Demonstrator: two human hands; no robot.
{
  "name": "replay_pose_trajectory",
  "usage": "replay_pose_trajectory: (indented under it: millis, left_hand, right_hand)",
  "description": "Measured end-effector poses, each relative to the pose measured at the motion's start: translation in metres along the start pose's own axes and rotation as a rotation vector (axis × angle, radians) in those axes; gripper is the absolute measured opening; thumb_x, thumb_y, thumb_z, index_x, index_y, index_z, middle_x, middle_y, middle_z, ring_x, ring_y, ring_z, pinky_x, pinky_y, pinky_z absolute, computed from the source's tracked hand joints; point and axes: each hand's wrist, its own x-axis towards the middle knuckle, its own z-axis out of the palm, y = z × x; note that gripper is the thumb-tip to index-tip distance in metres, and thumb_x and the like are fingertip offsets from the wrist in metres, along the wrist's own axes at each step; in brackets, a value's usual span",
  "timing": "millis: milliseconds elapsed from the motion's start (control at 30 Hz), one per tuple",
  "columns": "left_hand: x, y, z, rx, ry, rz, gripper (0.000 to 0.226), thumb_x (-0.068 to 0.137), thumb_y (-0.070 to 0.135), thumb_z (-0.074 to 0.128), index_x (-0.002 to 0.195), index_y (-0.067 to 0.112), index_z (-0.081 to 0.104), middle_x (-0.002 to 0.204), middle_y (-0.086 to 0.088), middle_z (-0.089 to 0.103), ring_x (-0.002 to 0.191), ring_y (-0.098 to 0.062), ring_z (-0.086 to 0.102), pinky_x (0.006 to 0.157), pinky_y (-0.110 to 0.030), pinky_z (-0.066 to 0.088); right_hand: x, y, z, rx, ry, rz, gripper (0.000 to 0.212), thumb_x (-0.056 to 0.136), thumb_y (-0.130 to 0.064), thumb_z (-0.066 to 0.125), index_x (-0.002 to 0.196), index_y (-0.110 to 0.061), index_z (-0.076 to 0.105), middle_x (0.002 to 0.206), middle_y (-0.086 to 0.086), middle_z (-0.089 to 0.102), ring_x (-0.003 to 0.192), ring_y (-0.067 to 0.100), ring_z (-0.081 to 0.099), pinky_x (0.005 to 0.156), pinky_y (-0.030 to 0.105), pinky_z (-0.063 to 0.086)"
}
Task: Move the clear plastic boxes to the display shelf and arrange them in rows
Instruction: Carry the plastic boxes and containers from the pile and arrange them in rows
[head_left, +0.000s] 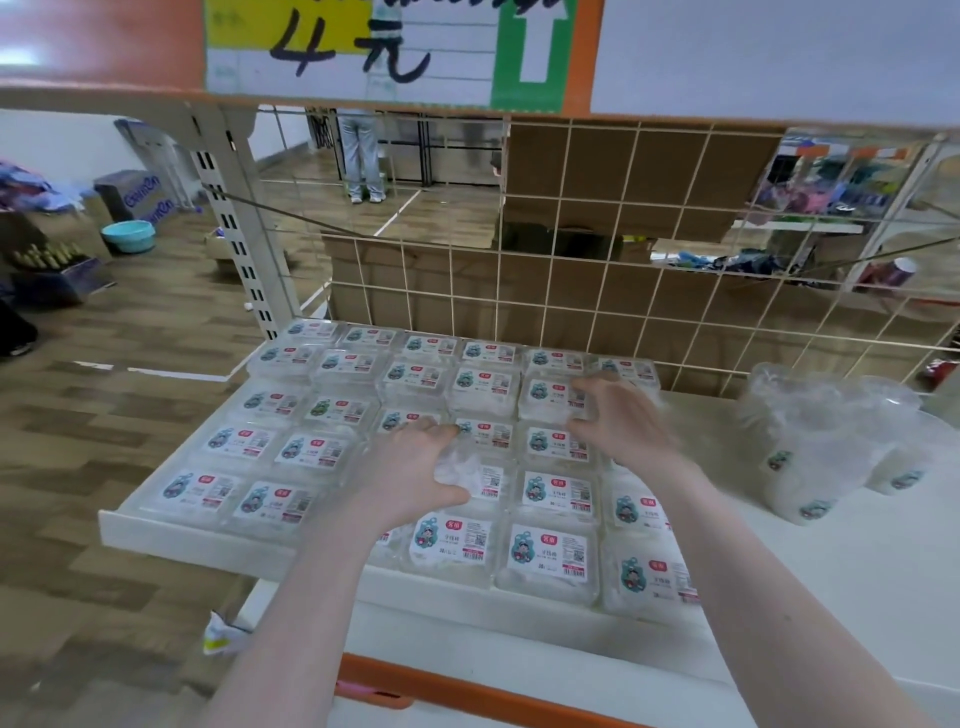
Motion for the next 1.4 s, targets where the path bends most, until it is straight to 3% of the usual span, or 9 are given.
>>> replay_pose_trajectory:
  millis: [567,733,900,1067,1200,1400]
  left_hand:
    - [0.004,0.000,-0.004,-0.034,-0.005,0.037,0.070,0.082,0.047,0.063,0.143,0.028,0.035,0.142,0.005,0.042,0.127,-0.015,0.041,0.093,-0.031,0.042]
    - [0.007,0.010,-0.007,-0.025,-0.005,0.083,0.070,0.083,0.047,0.062,0.144,0.025,0.034,0.143,0.003,0.041,0.127,-0.017,0.042,0.093,-0.027,0.040]
    - [0.018,0.029,-0.002,-0.026,-0.033,0.155,0.076,0.083,0.048,0.063,0.147,0.024,0.029,0.147,0.000,0.037,0.132,-0.019,0.037,0.102,-0.030,0.036]
    - [0.025,0.047,0.009,-0.019,-0.067,0.230,0.069,0.083,0.048,0.062,0.143,0.027,0.035,0.142,0.001,0.042,0.127,-0.018,0.042,0.101,-0.034,0.039]
    - [0.026,0.049,0.014,-0.023,-0.068,0.256,0.072,0.082,0.047,0.063,0.144,0.028,0.033,0.147,0.003,0.037,0.129,-0.017,0.040,0.098,-0.027,0.036]
    - [0.026,0.043,0.006,-0.091,-0.124,0.248,0.071,0.079,0.042,0.067,0.142,0.030,0.037,0.142,0.004,0.038,0.122,-0.017,0.045,0.100,-0.033,0.042]
  right_hand:
    - [-0.008,0.000,0.003,-0.042,0.082,-0.020,0.041,0.091,-0.026,0.056,0.132,-0.018,0.051,0.136,-0.001,0.048,0.123,0.020,0.045,0.097,0.033,0.038]
    - [-0.038,0.019,-0.005,-0.091,0.090,0.040,0.038,0.096,-0.031,0.045,0.132,-0.018,0.050,0.135,-0.002,0.047,0.122,0.016,0.044,0.087,0.029,0.044]
    - [-0.065,0.035,-0.003,-0.227,0.061,0.059,0.050,0.097,-0.038,0.041,0.142,-0.015,0.038,0.146,0.001,0.039,0.132,0.018,0.035,0.099,0.029,0.038]
    - [-0.081,0.044,0.007,-0.223,0.130,0.005,0.037,0.095,-0.025,0.050,0.128,-0.009,0.055,0.131,0.004,0.054,0.122,0.022,0.048,0.095,0.031,0.041]
    - [-0.084,0.052,0.019,-0.153,0.261,-0.039,0.026,0.076,-0.008,0.073,0.100,-0.001,0.068,0.101,0.012,0.068,0.095,0.032,0.065,0.071,0.038,0.055]
    - [-0.085,0.053,0.020,-0.114,0.291,-0.007,0.029,0.084,-0.013,0.066,0.111,-0.003,0.066,0.115,0.011,0.064,0.109,0.030,0.058,0.088,0.037,0.048]
